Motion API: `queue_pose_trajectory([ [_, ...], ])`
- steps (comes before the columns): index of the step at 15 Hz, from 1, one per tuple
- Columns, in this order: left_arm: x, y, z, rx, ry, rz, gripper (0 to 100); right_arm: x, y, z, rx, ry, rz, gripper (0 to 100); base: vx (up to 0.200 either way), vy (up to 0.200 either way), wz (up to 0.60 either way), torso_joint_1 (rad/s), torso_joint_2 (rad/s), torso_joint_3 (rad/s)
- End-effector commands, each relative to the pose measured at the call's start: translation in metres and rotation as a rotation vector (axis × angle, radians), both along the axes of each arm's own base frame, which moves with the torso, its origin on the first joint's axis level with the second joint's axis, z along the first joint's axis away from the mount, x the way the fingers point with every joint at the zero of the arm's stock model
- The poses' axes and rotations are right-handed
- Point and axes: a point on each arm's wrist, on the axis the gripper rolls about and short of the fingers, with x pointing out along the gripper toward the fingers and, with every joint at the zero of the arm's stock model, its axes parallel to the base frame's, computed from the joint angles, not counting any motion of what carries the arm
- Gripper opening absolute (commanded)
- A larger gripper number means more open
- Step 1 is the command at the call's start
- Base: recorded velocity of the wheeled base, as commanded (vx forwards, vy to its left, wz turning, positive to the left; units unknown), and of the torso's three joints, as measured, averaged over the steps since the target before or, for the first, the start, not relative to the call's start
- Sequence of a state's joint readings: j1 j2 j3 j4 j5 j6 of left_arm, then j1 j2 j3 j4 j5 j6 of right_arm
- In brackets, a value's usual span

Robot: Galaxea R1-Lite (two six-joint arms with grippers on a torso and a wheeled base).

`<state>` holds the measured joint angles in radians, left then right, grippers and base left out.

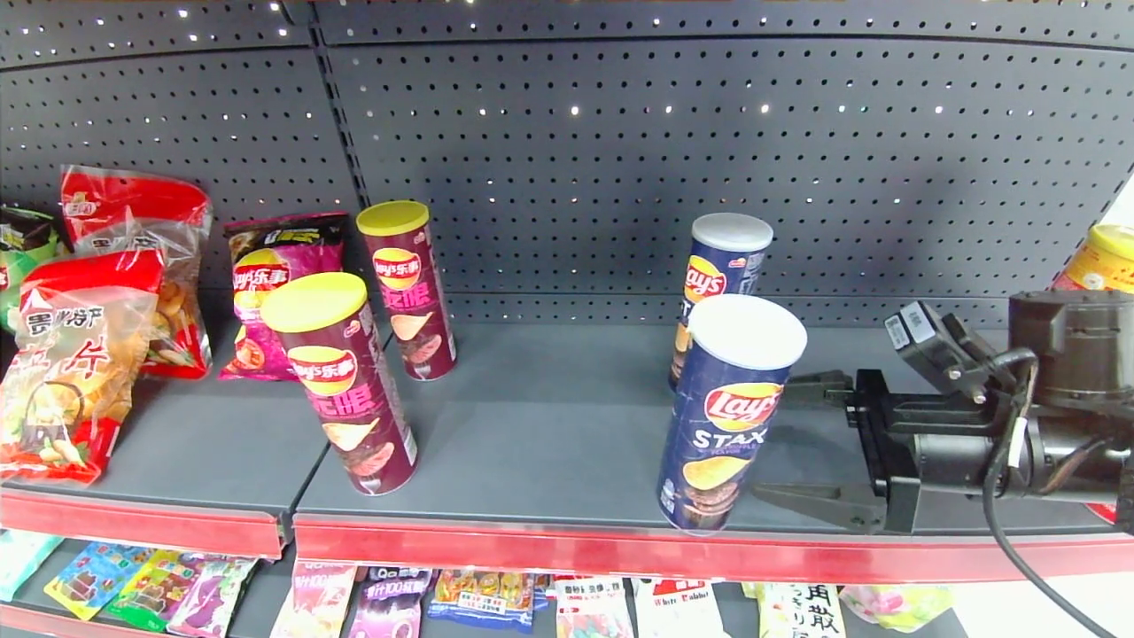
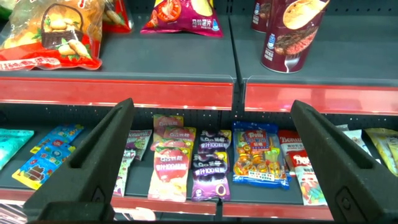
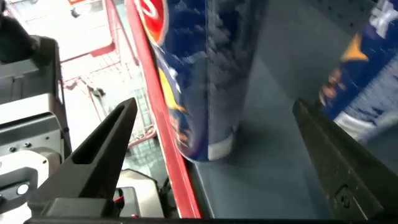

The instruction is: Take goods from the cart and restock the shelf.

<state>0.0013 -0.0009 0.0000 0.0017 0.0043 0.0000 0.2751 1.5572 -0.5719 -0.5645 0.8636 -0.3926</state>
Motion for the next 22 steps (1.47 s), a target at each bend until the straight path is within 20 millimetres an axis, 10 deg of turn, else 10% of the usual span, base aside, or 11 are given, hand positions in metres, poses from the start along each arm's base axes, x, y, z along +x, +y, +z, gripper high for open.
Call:
queue_pose_trajectory([
  [1, 0.0, 0.0, 0.0, 0.0, 0.001, 0.001, 100, 0.002, 0.011, 0.001, 0.0, -0.003, 0.04, 100, 0.0, 0.0, 0.0, 0.0, 0.0, 0.0],
  [19, 0.0, 0.0, 0.0, 0.0, 0.001, 0.001, 100, 0.018, 0.041, -0.02, -0.069, 0.035, 0.048, 100, 0.0, 0.0, 0.0, 0.0, 0.0, 0.0],
  [20, 0.0, 0.0, 0.0, 0.0, 0.001, 0.001, 100, 0.018, 0.041, -0.02, -0.07, 0.036, 0.048, 0, 0.0, 0.0, 0.0, 0.0, 0.0, 0.0],
  [22, 0.0, 0.0, 0.0, -0.002, 0.001, 0.001, 100, 0.018, 0.041, -0.021, -0.07, 0.041, 0.048, 0, 0.0, 0.0, 0.0, 0.0, 0.0, 0.0],
])
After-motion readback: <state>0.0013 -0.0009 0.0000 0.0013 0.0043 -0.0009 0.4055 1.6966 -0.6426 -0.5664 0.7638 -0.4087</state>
